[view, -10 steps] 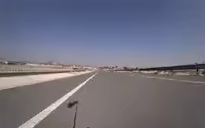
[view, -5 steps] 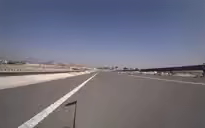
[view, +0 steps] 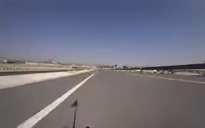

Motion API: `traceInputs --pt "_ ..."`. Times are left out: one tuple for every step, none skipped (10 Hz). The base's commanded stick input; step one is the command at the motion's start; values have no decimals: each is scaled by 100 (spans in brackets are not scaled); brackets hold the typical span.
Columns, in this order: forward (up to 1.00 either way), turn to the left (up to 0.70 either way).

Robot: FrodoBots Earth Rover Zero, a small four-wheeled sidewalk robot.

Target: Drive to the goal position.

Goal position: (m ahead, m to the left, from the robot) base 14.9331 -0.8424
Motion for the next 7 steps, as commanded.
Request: traceInputs --pt "100 0" --pt "100 0" --pt "100 0" --pt "100 0" --pt "100 0" --pt "100 0" --pt "100 0"
